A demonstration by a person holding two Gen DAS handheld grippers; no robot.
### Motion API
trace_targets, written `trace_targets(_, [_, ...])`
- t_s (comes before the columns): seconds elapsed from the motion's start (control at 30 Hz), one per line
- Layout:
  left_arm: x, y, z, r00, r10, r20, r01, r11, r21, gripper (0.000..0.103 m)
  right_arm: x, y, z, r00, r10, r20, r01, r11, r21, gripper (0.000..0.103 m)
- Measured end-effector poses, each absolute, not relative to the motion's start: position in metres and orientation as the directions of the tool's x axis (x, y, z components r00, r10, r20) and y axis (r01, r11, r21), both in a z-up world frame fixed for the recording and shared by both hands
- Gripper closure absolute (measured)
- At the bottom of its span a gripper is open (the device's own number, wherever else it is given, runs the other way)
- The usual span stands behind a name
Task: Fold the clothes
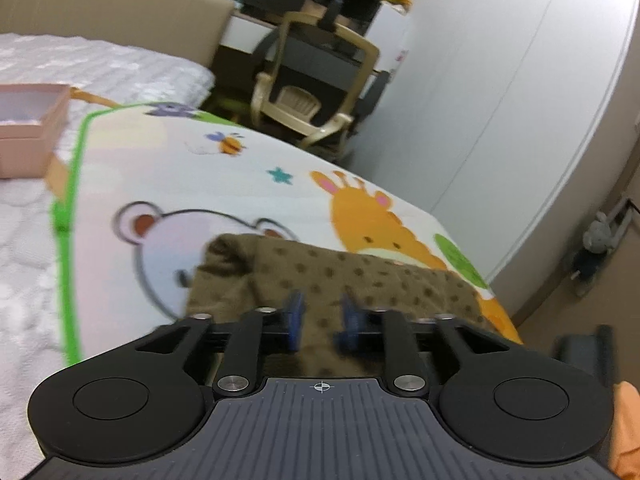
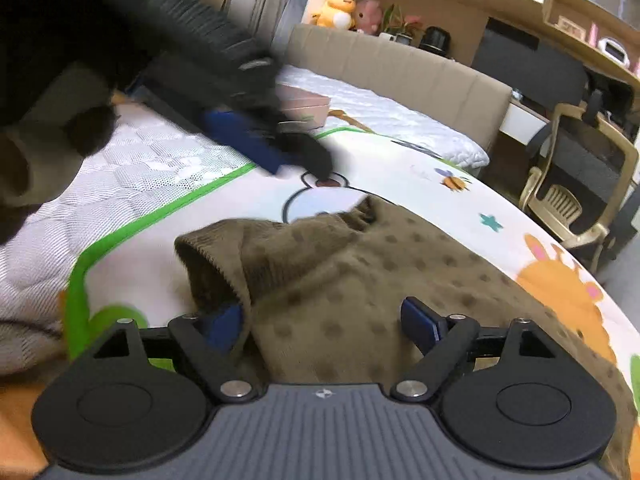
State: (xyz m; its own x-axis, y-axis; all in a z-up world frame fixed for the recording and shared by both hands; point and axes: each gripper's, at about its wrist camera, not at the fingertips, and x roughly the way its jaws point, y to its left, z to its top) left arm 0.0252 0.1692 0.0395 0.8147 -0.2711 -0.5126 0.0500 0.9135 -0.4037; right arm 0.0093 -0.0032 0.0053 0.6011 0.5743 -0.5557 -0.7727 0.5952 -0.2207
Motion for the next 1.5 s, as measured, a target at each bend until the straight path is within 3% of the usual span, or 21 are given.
trace_targets(0.03, [0.020, 0.174, 0.037, 0.814, -0.253, -0.524, 0.033, 0.919, -0.392, 0.048, 0.006, -0.014, 0.008, 0.602, 0.577, -0.551, -0.769, 0.605, -0.206, 0.016])
trace_targets(0.07, [0.015, 0.178, 0.034, 0.812, -0.235, -0.534, 0.017, 0.924, -0.381, 0.048, 0.004, -0.024, 0.011, 0.604, 0.580, -0.547, -0.765, 0.614, -0.194, 0.016])
trace_targets(0.17, [0.006, 0.188, 0.015, 0.783, -0.221, -0.582, -0.026, 0.923, -0.385, 0.047, -0.002, -0.038, 0.019, 0.614, 0.587, -0.528, -0.759, 0.622, -0.191, 0.009])
trace_targets(0.43, [0.008, 0.186, -0.018, 0.760, -0.178, -0.626, -0.086, 0.926, -0.368, 0.051, -0.013, -0.018, 0.016, 0.602, 0.603, -0.524, -0.784, 0.572, -0.242, 0.008])
trace_targets(0.53, [0.011, 0.185, -0.019, 0.754, -0.218, -0.620, -0.077, 0.908, -0.413, 0.099, -0.020, 0.000, 0.010, 0.596, 0.609, -0.524, -0.796, 0.536, -0.282, 0.008])
trace_targets(0.6, [0.015, 0.186, -0.016, 0.755, -0.253, -0.604, -0.066, 0.888, -0.455, 0.098, -0.023, 0.015, 0.003, 0.577, 0.620, -0.532, -0.815, 0.482, -0.322, 0.003])
trace_targets(0.83, [0.028, 0.178, 0.013, 0.786, -0.339, -0.517, 0.008, 0.842, -0.539, 0.098, -0.005, 0.066, -0.014, 0.665, 0.528, -0.528, -0.746, 0.490, -0.451, 0.003])
trace_targets(0.97, [0.032, 0.170, 0.014, 0.782, -0.346, -0.517, 0.021, 0.845, -0.534, 0.098, 0.007, 0.067, -0.017, 0.686, 0.501, -0.528, -0.726, 0.527, -0.442, 0.020])
trace_targets(1.0, [0.032, 0.169, 0.014, 0.783, -0.342, -0.519, 0.023, 0.850, -0.526, 0.098, 0.010, 0.064, -0.016, 0.682, 0.499, -0.534, -0.727, 0.539, -0.425, 0.031])
trace_targets(1.07, [0.032, 0.166, 0.015, 0.786, -0.330, -0.523, 0.027, 0.863, -0.505, 0.097, 0.015, 0.059, -0.015, 0.676, 0.500, -0.542, -0.730, 0.558, -0.395, 0.040])
trace_targets(1.17, [0.028, 0.163, 0.018, 0.795, -0.321, -0.516, 0.038, 0.874, -0.485, 0.085, 0.016, 0.051, -0.013, 0.669, 0.512, -0.539, -0.735, 0.568, -0.371, 0.051])
trace_targets(1.3, [0.024, 0.159, 0.027, 0.808, -0.309, -0.501, 0.057, 0.888, -0.456, 0.077, 0.016, 0.041, -0.008, 0.655, 0.531, -0.537, -0.743, 0.582, -0.330, 0.072])
trace_targets(1.47, [0.016, 0.164, 0.036, 0.829, -0.287, -0.480, 0.047, 0.891, -0.451, 0.024, 0.023, 0.029, 0.001, 0.629, 0.553, -0.546, -0.754, 0.606, -0.255, 0.078])
trace_targets(1.5, [0.015, 0.168, 0.036, 0.830, -0.284, -0.479, 0.034, 0.884, -0.466, 0.020, 0.021, 0.029, 0.000, 0.630, 0.554, -0.544, -0.755, 0.601, -0.262, 0.078])
